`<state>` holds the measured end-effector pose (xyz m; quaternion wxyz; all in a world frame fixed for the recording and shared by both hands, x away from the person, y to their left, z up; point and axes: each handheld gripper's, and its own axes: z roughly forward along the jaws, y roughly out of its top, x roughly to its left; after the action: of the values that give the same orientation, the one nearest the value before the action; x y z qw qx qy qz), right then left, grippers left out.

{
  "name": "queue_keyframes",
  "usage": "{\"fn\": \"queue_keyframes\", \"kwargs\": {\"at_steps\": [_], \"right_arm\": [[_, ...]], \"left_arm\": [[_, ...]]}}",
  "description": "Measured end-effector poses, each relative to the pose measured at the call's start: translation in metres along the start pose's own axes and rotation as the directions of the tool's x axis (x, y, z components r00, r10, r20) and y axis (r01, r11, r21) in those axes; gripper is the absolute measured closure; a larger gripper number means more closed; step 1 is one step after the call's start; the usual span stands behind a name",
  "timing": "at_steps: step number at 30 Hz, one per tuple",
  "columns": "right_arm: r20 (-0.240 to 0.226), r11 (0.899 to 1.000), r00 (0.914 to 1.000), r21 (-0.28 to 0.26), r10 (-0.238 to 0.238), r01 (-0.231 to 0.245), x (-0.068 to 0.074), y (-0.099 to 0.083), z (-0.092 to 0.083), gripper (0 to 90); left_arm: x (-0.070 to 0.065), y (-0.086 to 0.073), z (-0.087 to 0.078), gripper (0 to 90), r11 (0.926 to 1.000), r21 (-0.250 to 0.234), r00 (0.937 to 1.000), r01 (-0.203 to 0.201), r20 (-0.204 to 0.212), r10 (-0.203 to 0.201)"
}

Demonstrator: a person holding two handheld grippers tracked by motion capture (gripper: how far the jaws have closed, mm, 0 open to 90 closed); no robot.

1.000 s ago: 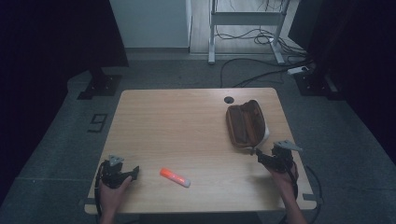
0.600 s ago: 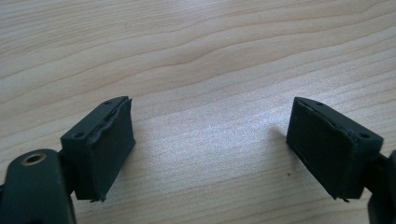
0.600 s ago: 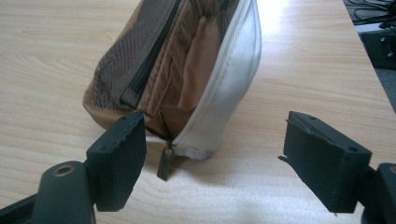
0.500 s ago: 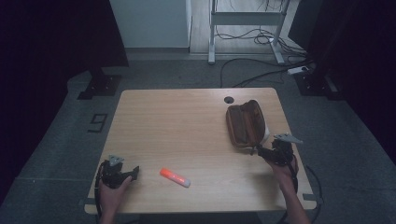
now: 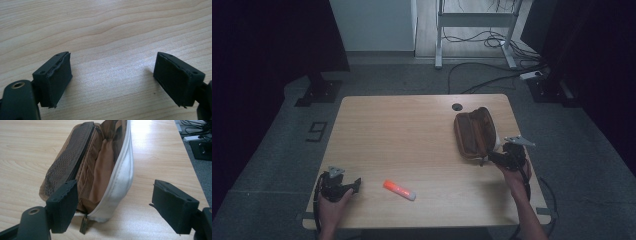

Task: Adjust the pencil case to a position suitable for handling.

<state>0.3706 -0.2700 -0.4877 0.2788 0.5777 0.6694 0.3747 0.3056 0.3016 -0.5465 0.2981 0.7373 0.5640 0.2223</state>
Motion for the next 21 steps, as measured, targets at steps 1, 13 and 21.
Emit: {"fn": "queue_keyframes", "kwargs": {"at_steps": [1,13,21], "right_arm": [[0.001,1.000,1.0000,0.001,0.001,-0.001,0.000,0.001,0.000,20.9],[0.025,1.000,0.9994,0.021,0.023,-0.023,-0.010,0.013,0.015,20.7],[0.013,0.999,0.9995,0.036,0.028,-0.029,-0.014,0.022,0.030,22.8]], "left_arm": [[0.000,0.000,0.000,14.7,1.0000,-0.001,1.0000,0.000,0.000,0.000],[0.000,0.000,0.000,14.7,1.0000,0.001,1.0000,0.000,0.001,0.000],[0.000,0.000,0.000,14.7,1.0000,-0.002,1.0000,0.000,-0.001,0.000]]}}
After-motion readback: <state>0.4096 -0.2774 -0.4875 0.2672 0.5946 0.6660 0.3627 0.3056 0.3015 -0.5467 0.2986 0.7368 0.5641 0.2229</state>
